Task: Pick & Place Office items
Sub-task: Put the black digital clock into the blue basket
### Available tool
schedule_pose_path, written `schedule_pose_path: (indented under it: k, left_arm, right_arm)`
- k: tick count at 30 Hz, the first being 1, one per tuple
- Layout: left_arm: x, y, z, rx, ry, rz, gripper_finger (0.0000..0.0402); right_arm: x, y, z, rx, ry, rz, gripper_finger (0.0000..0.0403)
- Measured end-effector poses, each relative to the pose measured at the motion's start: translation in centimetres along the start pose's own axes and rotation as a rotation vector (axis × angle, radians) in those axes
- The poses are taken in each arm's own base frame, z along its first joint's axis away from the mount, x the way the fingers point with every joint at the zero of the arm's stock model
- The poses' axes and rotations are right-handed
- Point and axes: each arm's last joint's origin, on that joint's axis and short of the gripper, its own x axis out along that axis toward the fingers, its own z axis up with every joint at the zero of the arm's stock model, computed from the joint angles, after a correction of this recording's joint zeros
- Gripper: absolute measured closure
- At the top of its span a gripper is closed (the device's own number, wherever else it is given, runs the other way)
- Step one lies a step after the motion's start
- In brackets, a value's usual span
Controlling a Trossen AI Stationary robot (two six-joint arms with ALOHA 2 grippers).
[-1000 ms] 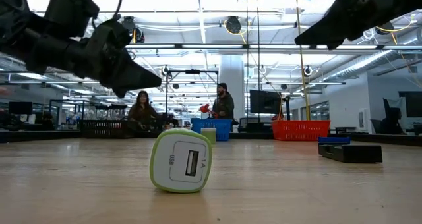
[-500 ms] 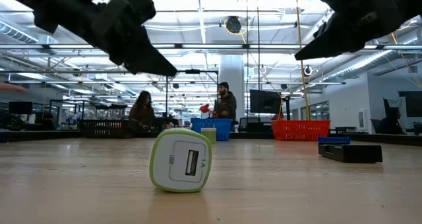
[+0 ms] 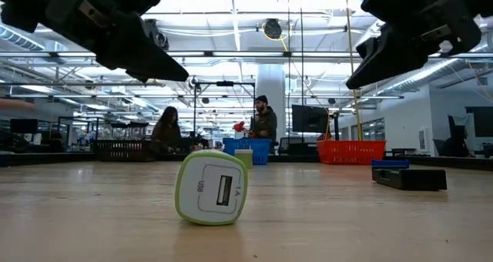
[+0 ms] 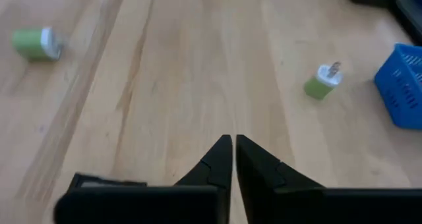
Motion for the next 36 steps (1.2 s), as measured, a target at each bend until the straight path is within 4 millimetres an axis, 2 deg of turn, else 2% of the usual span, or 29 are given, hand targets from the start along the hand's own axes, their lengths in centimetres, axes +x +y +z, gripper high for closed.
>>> schedule_pose_path:
  k: [5, 12, 16, 19, 26, 36]
  left_arm:
    - [-0.3, 0.3, -1.2, -0.004, -0.071, -0.011, 0.036]
    - [-0.7, 0.9, -2.8, -0.003, -0.083, 0.004, 0.036]
    - [-0.7, 0.9, -2.8, 0.011, -0.083, 0.004, 0.036]
    - [-0.7, 0.9, -2.8, 0.025, -0.084, 0.005, 0.036]
    - [-0.7, 0.9, -2.8, 0.035, -0.084, 0.005, 0.036]
    - [-0.7, 0.9, -2.9, 0.041, -0.075, 0.006, 0.036]
  right_arm:
    - [1.4, 1.5, 0.9, -0.078, 0.177, 0.085, 0.0335]
    - [4.5, 4.2, 0.0, -0.232, 0.465, 0.217, 0.0219]
    - [5.4, 5.3, 0.3, -0.33, 0.537, 0.246, 0.0161]
    - [6.0, 5.9, 0.8, -0.413, 0.529, 0.273, 0.0135]
    - [7.4, 6.4, 0.4, -0.564, 0.543, 0.348, 0.0132]
    - [8.6, 5.9, 0.0, -0.509, 0.553, 0.378, 0.0181]
